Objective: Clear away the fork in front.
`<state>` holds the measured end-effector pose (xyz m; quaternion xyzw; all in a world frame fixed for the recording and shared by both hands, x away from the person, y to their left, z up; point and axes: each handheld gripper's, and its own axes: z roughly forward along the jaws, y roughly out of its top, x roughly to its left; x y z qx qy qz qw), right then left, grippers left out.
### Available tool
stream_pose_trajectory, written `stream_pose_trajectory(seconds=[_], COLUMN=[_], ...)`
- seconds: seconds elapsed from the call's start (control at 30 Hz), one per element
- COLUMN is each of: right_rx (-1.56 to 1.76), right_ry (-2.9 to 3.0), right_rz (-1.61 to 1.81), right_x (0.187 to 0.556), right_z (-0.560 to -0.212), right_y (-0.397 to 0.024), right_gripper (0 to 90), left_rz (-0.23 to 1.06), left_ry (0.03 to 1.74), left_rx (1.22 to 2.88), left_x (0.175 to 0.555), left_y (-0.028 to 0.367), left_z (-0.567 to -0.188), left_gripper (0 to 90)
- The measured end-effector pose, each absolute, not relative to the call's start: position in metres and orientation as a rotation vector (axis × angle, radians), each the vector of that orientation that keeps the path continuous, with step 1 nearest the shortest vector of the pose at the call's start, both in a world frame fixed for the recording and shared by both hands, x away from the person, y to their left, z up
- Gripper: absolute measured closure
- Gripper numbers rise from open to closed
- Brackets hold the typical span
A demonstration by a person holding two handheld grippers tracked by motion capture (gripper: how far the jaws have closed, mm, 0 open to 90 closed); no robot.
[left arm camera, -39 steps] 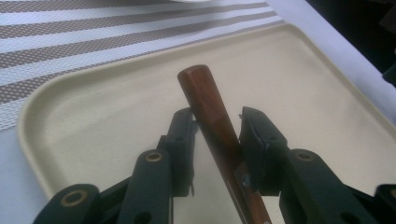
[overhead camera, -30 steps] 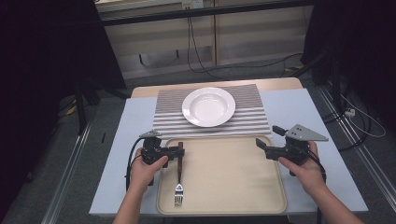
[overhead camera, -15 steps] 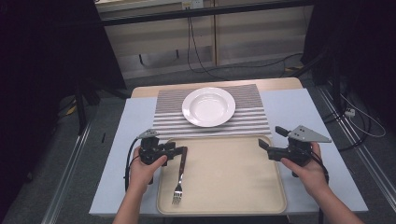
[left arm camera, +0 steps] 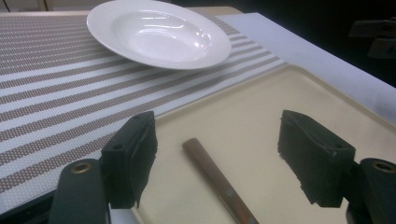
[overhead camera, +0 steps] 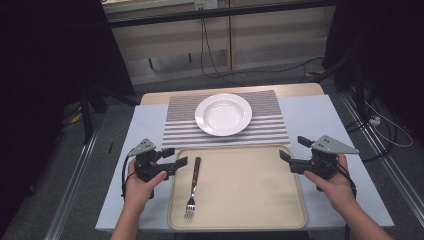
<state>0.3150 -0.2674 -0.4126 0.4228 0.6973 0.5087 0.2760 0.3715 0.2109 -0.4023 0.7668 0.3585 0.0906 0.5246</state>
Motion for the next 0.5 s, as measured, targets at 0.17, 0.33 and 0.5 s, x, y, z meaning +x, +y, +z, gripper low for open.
stream_pose_trajectory(seconds=[0.17,0.33,0.5], right_rx=[1.159,1.157,1.162], right_ry=[1.877,1.881,1.884], right_rz=[1.362,1.356,1.351], right_x=[0.31,0.307,0.302], right_z=[-0.416,-0.417,-0.419], right_y=[-0.274,-0.276,-0.279], right_gripper=[18.3,18.3,18.3], left_rz=[0.259,0.276,0.294], left_ry=[0.855,0.864,0.867], left_rx=[1.831,1.825,1.821], left_x=[0.365,0.363,0.359], left_y=[0.222,0.229,0.235], left_z=[-0.401,-0.401,-0.402], left_gripper=[23.8,18.4,17.1])
